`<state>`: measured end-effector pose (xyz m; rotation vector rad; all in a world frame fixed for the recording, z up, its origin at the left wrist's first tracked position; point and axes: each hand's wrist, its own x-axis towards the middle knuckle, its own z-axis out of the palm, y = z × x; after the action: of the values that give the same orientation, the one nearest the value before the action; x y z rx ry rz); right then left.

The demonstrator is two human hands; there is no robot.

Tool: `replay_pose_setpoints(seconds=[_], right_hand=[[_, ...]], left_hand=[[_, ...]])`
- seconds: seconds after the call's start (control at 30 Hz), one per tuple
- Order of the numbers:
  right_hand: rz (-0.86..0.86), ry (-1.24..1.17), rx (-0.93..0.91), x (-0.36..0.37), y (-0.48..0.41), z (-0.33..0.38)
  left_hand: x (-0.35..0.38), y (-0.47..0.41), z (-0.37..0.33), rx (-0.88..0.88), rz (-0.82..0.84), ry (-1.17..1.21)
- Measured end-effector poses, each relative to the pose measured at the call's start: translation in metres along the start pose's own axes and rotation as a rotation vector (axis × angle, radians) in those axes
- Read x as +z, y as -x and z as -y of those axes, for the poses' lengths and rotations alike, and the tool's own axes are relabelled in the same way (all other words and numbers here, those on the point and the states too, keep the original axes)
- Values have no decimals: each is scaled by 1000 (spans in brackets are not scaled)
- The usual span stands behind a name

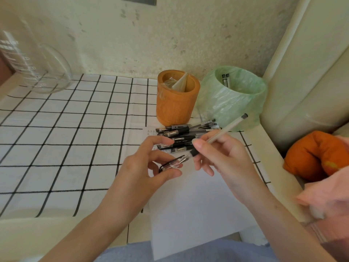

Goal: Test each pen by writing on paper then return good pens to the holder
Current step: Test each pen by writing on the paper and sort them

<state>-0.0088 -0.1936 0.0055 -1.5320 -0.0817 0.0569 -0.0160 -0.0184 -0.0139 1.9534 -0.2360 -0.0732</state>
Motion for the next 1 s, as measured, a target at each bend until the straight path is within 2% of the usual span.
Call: replay_pose_setpoints(seconds=[0.27, 0.57, 0.73, 1.0], right_hand=[[-52, -3, -40, -1, -1, 0], [85, -3, 41, 8, -2, -7], [56, -1, 41, 8, -6, -10], [135, -19, 68, 5, -6, -14]], left_hand=[[-1, -1, -4, 33, -41, 67], [-1, 2, 1, -15, -29, 34], [-3, 4, 6, -4, 25, -100], [-4, 4, 11, 72, 26, -169]])
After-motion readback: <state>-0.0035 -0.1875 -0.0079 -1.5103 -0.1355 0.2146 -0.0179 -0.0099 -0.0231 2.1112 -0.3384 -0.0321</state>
